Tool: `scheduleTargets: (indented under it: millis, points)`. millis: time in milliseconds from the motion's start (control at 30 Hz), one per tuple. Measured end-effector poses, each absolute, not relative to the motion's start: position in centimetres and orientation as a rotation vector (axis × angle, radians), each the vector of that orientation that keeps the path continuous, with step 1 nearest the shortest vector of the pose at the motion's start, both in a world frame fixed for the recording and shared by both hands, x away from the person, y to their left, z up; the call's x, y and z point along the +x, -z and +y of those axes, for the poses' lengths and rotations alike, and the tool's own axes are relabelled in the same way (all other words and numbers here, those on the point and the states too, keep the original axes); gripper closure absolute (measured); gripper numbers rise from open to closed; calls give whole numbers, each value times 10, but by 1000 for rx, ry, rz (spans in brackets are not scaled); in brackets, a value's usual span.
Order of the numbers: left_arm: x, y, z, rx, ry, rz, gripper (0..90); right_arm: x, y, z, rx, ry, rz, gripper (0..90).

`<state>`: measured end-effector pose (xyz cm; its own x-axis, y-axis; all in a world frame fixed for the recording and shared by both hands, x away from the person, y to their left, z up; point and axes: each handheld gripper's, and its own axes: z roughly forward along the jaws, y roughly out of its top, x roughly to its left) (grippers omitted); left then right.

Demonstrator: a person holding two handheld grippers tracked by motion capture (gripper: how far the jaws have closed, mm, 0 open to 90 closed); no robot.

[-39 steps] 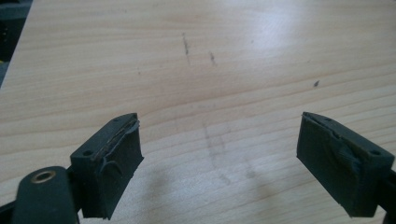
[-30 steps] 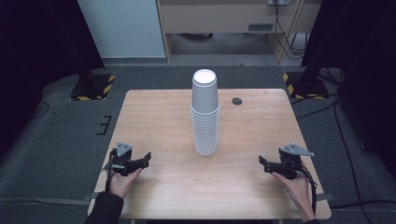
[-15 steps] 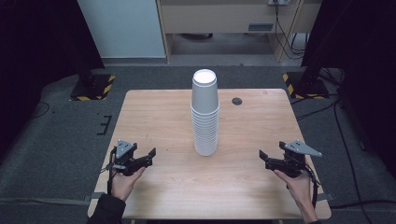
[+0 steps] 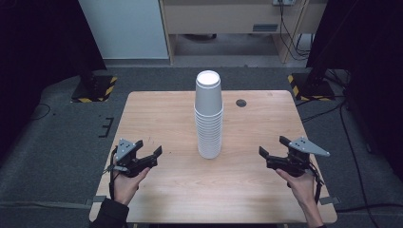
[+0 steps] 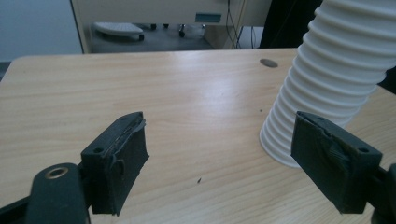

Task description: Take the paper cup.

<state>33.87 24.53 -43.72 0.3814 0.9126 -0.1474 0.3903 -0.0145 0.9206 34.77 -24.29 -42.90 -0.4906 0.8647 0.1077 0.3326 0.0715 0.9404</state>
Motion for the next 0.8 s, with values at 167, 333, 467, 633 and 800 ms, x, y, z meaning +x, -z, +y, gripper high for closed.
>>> scheduleTargets:
  millis: [167,333,467,633,800]
  points:
    - [344,422,241,1578,-620,1150,177,349,415,-240,1146,-1441,1840,93]
    - [349,412,233,1581,-615,1124,181,352,399,-237,1123,-1461,1821,94]
    - [354,403,222,1582,-616,1095,181,357,380,-231,1112,-1504,1786,97]
    - [358,391,209,1577,-610,1047,183,360,365,-223,1077,-1503,1786,96]
    - [361,382,193,1590,-595,982,185,364,349,-215,1052,-1547,1768,93]
